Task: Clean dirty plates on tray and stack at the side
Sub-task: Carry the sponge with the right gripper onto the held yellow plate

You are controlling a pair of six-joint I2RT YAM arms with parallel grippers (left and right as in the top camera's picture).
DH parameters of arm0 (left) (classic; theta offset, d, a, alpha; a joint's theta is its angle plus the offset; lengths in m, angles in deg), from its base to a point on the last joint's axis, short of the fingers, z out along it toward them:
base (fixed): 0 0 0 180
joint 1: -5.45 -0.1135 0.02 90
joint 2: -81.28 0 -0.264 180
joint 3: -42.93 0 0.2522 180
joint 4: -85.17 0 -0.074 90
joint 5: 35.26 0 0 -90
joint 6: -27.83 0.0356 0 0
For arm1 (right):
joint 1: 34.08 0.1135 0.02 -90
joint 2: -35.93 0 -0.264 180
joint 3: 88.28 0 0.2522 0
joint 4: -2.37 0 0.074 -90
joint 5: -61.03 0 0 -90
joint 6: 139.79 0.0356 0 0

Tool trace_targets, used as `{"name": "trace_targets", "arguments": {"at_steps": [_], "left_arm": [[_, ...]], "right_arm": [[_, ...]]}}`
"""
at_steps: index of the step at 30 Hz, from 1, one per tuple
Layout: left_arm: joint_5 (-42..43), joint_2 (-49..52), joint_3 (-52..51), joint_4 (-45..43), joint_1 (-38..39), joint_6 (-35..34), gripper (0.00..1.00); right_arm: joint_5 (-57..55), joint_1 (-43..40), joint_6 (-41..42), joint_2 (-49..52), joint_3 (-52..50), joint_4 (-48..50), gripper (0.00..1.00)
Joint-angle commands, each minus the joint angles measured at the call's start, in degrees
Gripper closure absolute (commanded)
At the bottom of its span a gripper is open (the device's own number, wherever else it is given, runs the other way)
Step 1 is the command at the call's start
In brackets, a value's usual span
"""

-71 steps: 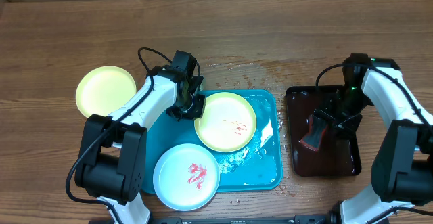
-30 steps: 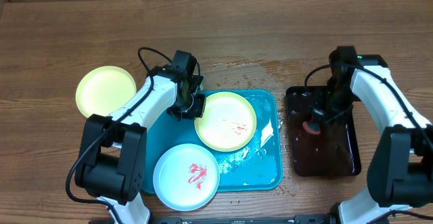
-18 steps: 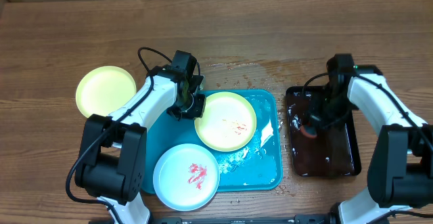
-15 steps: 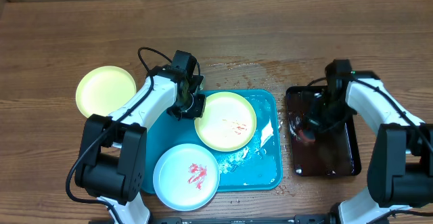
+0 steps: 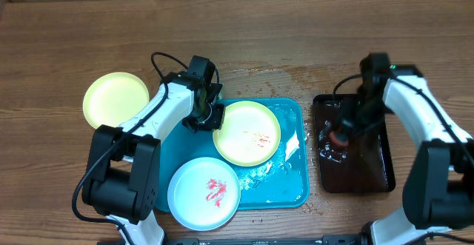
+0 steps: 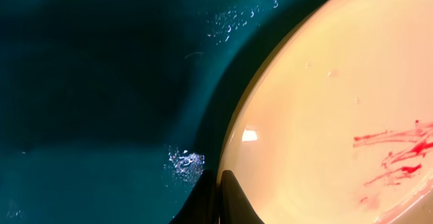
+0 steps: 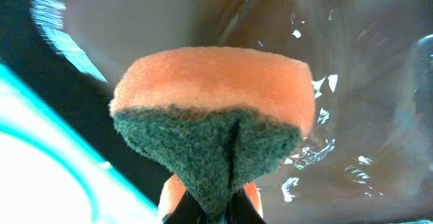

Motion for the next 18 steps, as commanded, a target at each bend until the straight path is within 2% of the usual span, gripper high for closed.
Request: {"name": "trace_targets", "arguments": {"at_steps": [1,6,9,18], "left_arm": [[-0.46,0.68,0.20,0.59,0.00,-0.63,0.96],[-0.17,0.68,0.20,0.42,0.02,-1.92,0.96],[0.90,0.68,0.20,0.00,0.02,-1.95,0.96],[4.31,0.68,0.20,-0.76,1.53,-1.42,0.96]], "right_arm": [[-0.33,0.44,-3.23,-5.25,7.17,-2.99,0.96],[8.61,4.02,-9.11,-6.78,8.59,-4.17,0.96],[11.19,8.83,-9.11,-6.75,8.55,-3.54,0.96],[11.98,27.91,3.15,-4.35,8.50,7.45,0.96]]}}
